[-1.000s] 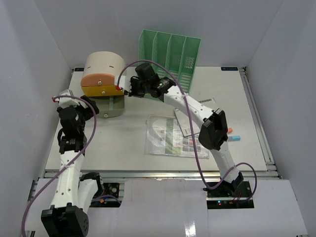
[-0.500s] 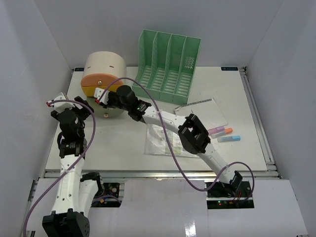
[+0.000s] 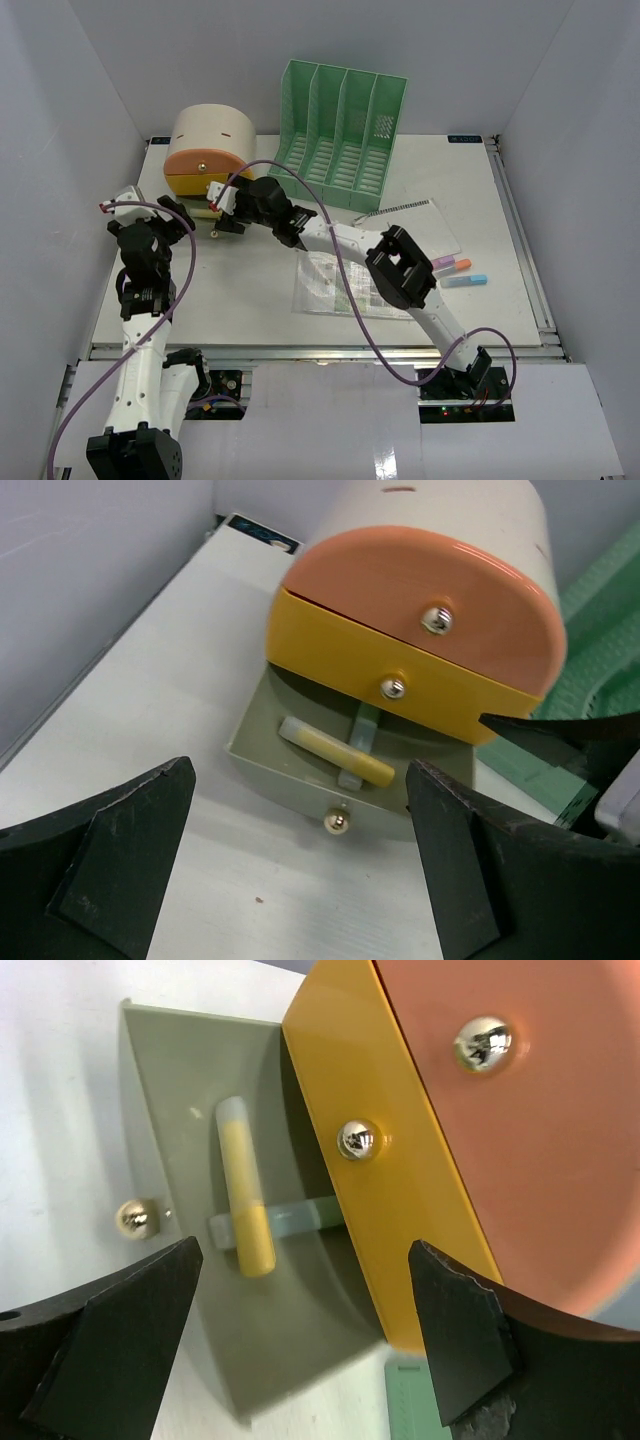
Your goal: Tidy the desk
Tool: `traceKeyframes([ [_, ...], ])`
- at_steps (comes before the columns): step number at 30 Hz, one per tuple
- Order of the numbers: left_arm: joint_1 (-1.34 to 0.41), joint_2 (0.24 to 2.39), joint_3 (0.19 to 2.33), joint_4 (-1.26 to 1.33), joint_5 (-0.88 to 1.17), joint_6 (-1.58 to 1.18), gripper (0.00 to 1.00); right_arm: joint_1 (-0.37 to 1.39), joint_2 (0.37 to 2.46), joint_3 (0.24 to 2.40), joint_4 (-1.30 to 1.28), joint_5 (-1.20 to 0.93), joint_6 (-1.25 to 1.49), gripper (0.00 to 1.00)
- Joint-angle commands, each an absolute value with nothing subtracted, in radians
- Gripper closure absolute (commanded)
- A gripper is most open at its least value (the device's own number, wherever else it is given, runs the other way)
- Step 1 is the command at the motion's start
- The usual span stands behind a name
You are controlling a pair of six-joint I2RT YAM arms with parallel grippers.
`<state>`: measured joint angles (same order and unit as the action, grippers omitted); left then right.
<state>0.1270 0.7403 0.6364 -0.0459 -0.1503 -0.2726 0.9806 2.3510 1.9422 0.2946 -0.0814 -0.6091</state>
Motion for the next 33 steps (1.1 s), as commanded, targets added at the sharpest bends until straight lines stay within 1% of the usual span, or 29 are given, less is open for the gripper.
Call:
traceKeyframes([
  [1, 0.128, 0.730, 0.620, -0.008, 0.152, -0.206, 0.02, 0.910, 2.087, 1.930, 0.062, -0.199, -0.594, 0.10],
  [2, 0.128, 0.735, 0.615, 0.016, 0.237, -0.198, 0.02, 0.871, 2.047, 1.925, -0.068, -0.295, -0.615, 0.10],
  [3, 0.127, 0.745, 0.610, 0.049, 0.326, -0.195, 0.02, 0.834, 1.996, 1.916, -0.203, -0.429, -0.647, 0.10],
  [4, 0.127, 0.764, 0.609, 0.069, 0.389, -0.194, 0.02, 0.805, 1.937, 1.891, -0.286, -0.573, -0.687, 0.10],
  [6, 0.126, 0.790, 0.617, 0.095, 0.551, -0.203, 0.02, 0.724, 1.831, 1.772, -0.491, -0.712, -0.795, 0.10],
  [8, 0.125, 0.824, 0.622, 0.109, 0.652, -0.211, 0.02, 0.669, 1.774, 1.690, -0.652, -0.709, -0.902, 0.10],
  [10, 0.123, 0.868, 0.634, 0.116, 0.741, -0.227, 0.02, 0.593, 1.674, 1.532, -0.781, -0.697, -0.987, 0.06],
  [13, 0.120, 0.911, 0.647, 0.111, 0.805, -0.246, 0.02, 0.491, 1.533, 1.297, -0.830, -0.607, -1.019, 0.06],
  [16, 0.118, 0.926, 0.650, 0.112, 0.831, -0.258, 0.02, 0.351, 1.388, 1.105, -0.848, -0.590, -1.122, 0.13],
  [17, 0.114, 0.927, 0.648, 0.113, 0.833, -0.259, 0.02, 0.272, 1.324, 1.044, -0.869, -0.625, -1.233, 0.13],
  [19, 0.106, 0.925, 0.647, 0.115, 0.837, -0.261, 0.02, 0.161, 1.201, 0.962, -0.944, -0.666, -1.445, 0.11],
  [21, 0.099, 0.930, 0.646, 0.116, 0.844, -0.264, 0.02, 0.073, 1.125, 0.883, -1.000, -0.643, -1.632, 0.08],
  [23, 0.094, 0.940, 0.649, 0.117, 0.859, -0.267, 0.02, 0.015, 1.104, 0.840, -1.033, -0.560, -1.797, 0.06],
  [25, 0.092, 0.945, 0.652, 0.114, 0.866, -0.266, 0.02, -0.074, 1.136, 0.856, -1.094, -0.511, -1.902, 0.07],
  [29, 0.084, 0.950, 0.654, 0.107, 0.862, -0.261, 0.02, -0.220, 1.303, 0.939, -1.160, -0.464, -2.027, 0.15],
  [33, 0.080, 0.946, 0.655, 0.103, 0.861, -0.258, 0.02, -0.278, 1.432, 1.021, -1.154, -0.422, -2.080, 0.21],
])
